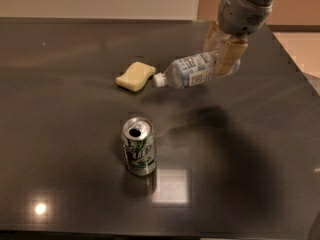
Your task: Move blue plastic bottle near sponge
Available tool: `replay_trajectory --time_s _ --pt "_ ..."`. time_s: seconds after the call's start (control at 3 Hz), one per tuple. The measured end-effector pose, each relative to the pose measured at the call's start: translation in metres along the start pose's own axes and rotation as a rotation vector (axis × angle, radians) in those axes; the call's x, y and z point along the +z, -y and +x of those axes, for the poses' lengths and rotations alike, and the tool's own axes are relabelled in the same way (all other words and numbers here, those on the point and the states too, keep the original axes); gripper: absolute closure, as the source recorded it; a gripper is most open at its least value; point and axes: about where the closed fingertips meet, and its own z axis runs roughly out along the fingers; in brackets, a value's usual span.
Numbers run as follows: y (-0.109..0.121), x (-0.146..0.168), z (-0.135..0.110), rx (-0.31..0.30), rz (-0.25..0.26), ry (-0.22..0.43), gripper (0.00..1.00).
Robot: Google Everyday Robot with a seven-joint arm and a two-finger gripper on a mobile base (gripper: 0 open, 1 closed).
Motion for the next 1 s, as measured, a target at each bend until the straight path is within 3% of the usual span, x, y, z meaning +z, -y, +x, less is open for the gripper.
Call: replay_trajectory --time_s 0.33,1.0 --pt "0.026 0.016 0.025 -0.015 0.012 0.002 1.0" --pt "0.046 0.06 0.059 -0.084 -0.018 -0.016 1.0"
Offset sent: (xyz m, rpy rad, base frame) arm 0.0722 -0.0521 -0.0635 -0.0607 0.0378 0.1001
